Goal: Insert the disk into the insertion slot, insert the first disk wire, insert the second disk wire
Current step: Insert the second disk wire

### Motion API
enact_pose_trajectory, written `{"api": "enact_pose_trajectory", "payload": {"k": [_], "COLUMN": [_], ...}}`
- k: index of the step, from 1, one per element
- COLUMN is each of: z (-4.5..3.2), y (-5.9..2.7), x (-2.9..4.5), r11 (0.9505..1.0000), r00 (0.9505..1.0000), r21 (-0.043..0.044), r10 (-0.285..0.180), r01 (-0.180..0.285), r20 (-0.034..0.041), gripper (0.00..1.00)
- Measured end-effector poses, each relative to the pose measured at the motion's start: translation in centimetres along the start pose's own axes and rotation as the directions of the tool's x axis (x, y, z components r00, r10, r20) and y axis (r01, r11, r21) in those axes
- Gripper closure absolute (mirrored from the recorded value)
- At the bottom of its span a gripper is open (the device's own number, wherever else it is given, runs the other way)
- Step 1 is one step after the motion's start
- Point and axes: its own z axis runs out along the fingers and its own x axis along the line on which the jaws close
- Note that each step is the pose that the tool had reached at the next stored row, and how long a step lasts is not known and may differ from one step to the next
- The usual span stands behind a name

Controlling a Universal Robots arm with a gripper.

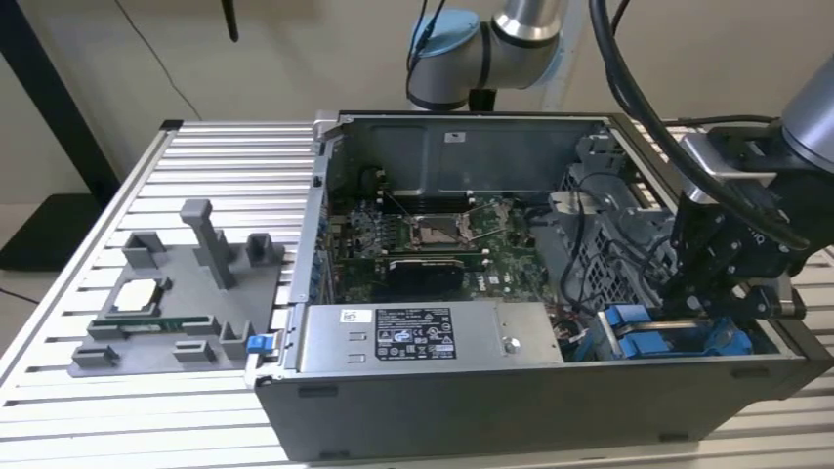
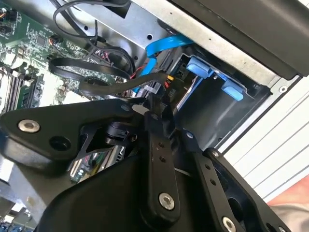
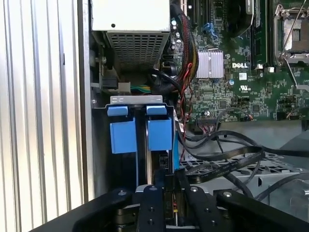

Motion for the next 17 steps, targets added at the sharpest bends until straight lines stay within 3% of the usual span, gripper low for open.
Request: {"api": "enact_pose_trajectory", "payload": {"k": [4,13,15,17], "z": [-0.86,-1.84,-2.02,-2.05], "y": [0.05,0.10,0.11,0.11], "x": [-0.08,-0.18,-0.20,-0.21], "r11": [1.0000,1.0000,1.0000,0.9998], "r00": [1.0000,1.0000,1.0000,1.0000], "r21": [-0.0028,-0.0027,0.0049,0.0211], "r10": [0.000,0.000,-0.001,-0.003], "r01": [0.000,0.000,0.001,0.002], "r20": [0.0021,0.0033,0.0042,0.0066], "gripper": [0.00,0.00,0.00,0.00]}}
